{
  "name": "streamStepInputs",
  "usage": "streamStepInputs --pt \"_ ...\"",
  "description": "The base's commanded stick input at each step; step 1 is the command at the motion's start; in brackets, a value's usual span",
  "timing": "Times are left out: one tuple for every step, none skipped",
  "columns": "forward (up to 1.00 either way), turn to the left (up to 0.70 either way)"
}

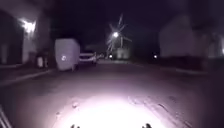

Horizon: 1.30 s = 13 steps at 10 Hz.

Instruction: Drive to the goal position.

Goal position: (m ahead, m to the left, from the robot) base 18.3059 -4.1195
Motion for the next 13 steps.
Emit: streamStepInputs --pt "0.85 0.0" --pt "0.85 0.0" --pt "0.85 0.0" --pt "0.85 0.0" --pt "0.85 0.0" --pt "0.85 0.0" --pt "0.85 0.0" --pt "0.85 0.0" --pt "0.85 0.0" --pt "0.85 0.0" --pt "0.85 0.0" --pt "0.85 0.0" --pt "0.85 0.0"
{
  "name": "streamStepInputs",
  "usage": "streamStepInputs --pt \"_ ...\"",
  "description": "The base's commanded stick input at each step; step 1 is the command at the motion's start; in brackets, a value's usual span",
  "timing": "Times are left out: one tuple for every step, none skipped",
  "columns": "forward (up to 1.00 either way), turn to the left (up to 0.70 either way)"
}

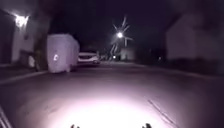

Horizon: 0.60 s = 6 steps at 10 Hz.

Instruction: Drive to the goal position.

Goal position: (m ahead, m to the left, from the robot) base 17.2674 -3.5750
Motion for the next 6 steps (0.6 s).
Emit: streamStepInputs --pt "0.85 0.0" --pt "0.85 0.0" --pt "0.85 0.0" --pt "0.85 0.0" --pt "0.85 0.0" --pt "0.85 0.0"
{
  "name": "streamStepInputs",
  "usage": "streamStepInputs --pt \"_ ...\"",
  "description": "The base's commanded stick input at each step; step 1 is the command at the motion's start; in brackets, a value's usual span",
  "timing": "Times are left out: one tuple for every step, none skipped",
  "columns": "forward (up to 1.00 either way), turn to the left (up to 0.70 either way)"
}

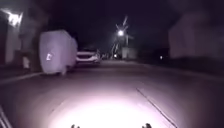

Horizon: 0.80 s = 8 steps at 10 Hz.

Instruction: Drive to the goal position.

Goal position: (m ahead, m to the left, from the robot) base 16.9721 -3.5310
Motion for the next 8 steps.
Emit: streamStepInputs --pt "0.85 0.0" --pt "0.85 0.0" --pt "0.85 0.0" --pt "0.85 0.0" --pt "0.85 -0.3" --pt "0.85 -0.34" --pt "0.85 -0.17" --pt "0.85 0.0"
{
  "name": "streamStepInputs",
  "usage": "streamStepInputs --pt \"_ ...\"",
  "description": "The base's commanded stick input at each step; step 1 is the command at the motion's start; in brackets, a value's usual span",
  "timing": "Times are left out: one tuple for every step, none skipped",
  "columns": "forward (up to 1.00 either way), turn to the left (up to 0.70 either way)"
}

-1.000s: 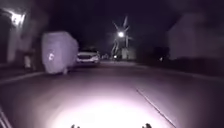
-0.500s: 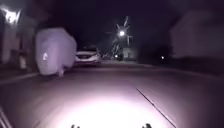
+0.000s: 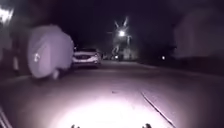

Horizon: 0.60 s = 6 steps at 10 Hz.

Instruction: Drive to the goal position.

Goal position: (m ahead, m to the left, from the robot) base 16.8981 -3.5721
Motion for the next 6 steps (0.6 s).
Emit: streamStepInputs --pt "0.85 0.0" --pt "0.85 0.0" --pt "0.85 0.0" --pt "0.85 0.0" --pt "0.85 0.0" --pt "0.85 0.0"
